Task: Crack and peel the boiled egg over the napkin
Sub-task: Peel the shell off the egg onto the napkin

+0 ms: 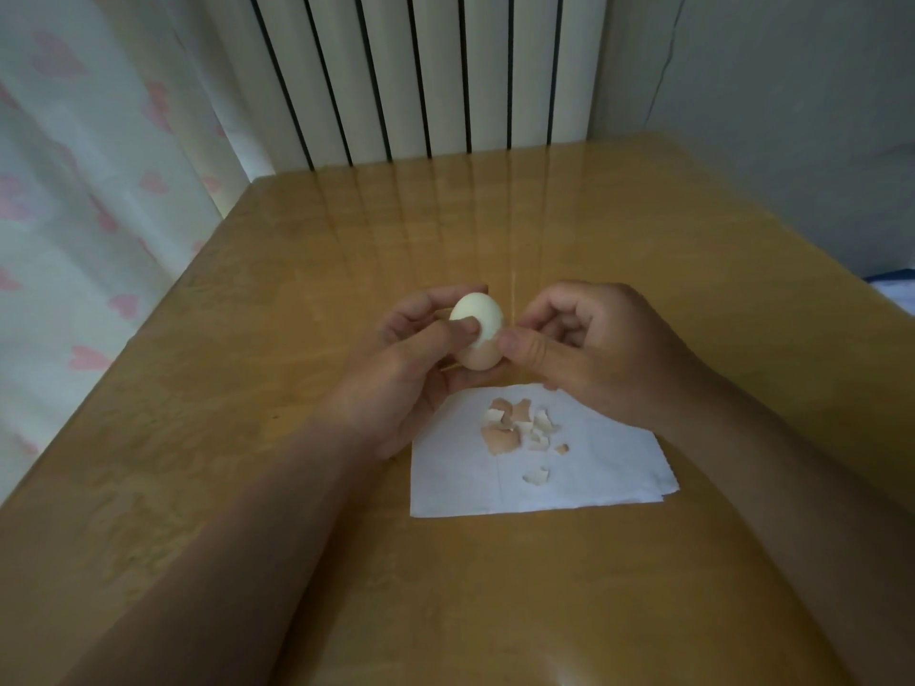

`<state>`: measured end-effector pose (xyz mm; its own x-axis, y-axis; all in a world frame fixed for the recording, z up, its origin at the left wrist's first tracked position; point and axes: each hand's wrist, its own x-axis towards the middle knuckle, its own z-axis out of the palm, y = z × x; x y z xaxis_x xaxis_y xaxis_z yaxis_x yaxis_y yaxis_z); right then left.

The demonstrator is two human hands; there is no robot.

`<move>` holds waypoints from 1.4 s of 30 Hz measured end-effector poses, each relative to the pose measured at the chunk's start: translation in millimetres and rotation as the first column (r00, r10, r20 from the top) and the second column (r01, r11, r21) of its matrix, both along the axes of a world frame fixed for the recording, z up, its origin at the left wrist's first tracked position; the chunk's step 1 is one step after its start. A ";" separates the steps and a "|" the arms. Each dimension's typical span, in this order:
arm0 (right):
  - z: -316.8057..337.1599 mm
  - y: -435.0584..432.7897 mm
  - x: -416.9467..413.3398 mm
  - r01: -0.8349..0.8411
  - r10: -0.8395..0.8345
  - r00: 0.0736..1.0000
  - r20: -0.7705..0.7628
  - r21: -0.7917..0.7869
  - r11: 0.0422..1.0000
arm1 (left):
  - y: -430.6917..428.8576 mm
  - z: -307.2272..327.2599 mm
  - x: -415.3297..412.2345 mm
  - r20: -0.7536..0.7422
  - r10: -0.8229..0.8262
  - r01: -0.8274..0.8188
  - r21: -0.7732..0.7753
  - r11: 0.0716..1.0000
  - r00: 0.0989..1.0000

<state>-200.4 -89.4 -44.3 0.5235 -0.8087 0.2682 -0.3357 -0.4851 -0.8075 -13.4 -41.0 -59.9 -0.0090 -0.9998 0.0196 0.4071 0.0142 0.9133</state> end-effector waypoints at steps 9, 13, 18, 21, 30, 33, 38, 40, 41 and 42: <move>-1.7 -2.7 0.8 -0.029 -0.025 0.979 0.204 0.257 0.966 | -1.1 -5.1 1.7 0.063 0.001 0.002 -0.047 0.999 0.998; -1.1 -2.9 1.9 -0.041 -0.022 0.974 0.226 0.268 0.962 | -1.6 -8.7 2.5 0.172 0.039 -0.027 -0.075 0.997 0.984; -2.5 -1.3 2.8 -0.018 -0.036 0.974 0.225 0.233 0.972 | 0.3 -9.6 2.0 0.317 0.126 -0.093 -0.115 0.989 0.940; -4.8 -0.6 4.6 0.022 -0.058 0.976 0.209 0.171 0.985 | 2.4 -7.4 0.1 0.339 0.140 -0.104 -0.120 0.987 0.930; -11.3 3.1 8.5 0.195 -0.182 0.978 0.107 -0.133 0.972 | 3.5 -8.1 -1.9 0.427 0.171 -0.113 -0.157 0.981 0.888; -8.8 3.6 8.7 0.237 -0.226 0.969 0.097 -0.122 0.964 | 2.3 -7.5 -2.0 0.408 0.183 -0.130 -0.155 0.979 0.895; -5.6 0.8 6.0 0.250 -0.240 0.965 0.101 -0.105 0.963 | -0.5 -9.6 2.0 0.273 0.179 -0.153 -0.112 0.982 0.945; -5.1 -0.3 5.2 0.248 -0.236 0.966 0.101 -0.118 0.962 | -1.9 -7.6 2.8 0.138 0.139 -0.128 -0.088 0.988 0.981; -4.7 -1.1 4.3 0.239 -0.227 0.969 0.098 -0.125 0.963 | -2.1 -5.6 3.3 0.071 0.115 -0.109 -0.079 0.991 0.991; -4.1 -2.0 2.9 0.215 -0.205 0.975 0.085 -0.130 0.968 | -1.9 -3.7 3.7 0.017 0.091 -0.089 -0.072 0.993 0.996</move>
